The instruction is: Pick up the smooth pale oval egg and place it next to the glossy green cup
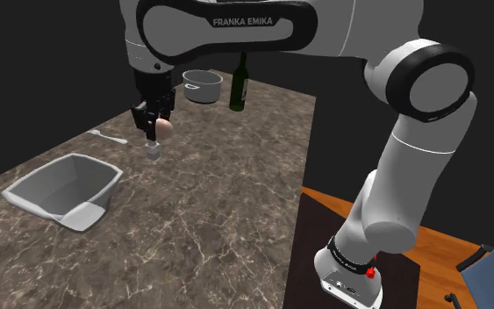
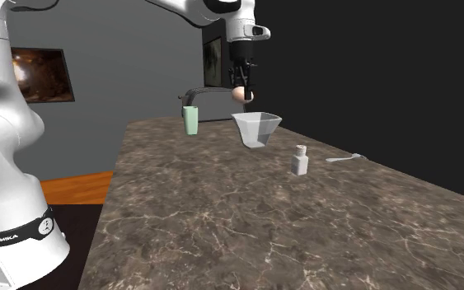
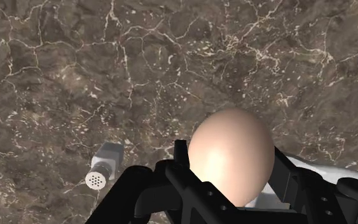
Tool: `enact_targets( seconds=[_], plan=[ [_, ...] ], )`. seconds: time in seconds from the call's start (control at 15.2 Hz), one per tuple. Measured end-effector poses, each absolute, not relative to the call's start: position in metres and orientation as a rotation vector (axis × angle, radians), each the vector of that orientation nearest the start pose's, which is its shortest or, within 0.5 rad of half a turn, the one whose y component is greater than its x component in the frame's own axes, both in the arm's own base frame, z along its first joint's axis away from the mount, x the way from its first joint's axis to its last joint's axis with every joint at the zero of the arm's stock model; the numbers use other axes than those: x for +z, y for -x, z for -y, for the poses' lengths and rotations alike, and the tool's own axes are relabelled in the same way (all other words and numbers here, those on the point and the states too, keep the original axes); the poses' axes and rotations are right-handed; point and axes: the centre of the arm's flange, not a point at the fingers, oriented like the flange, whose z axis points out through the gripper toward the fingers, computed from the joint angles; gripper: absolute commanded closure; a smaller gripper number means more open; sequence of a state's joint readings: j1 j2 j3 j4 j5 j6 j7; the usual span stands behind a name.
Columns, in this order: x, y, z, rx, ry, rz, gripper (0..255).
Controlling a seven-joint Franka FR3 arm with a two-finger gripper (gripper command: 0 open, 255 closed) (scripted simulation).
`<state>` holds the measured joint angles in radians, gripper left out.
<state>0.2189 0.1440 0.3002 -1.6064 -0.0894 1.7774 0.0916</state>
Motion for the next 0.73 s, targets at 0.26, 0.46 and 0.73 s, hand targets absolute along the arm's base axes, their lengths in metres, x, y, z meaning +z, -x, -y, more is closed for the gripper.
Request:
enact_targets(
  seconds=[0.26, 0.46, 0.73],
  plan=[
    [0.544, -0.497, -0.319, -0.073, 3.097, 0.694, 255],
    [0.546, -0.464, -0.342, -0.072, 3.098, 0.693, 255],
    [0.547, -0.422, -0.375, -0.072, 3.098, 0.693, 255]
  ],
)
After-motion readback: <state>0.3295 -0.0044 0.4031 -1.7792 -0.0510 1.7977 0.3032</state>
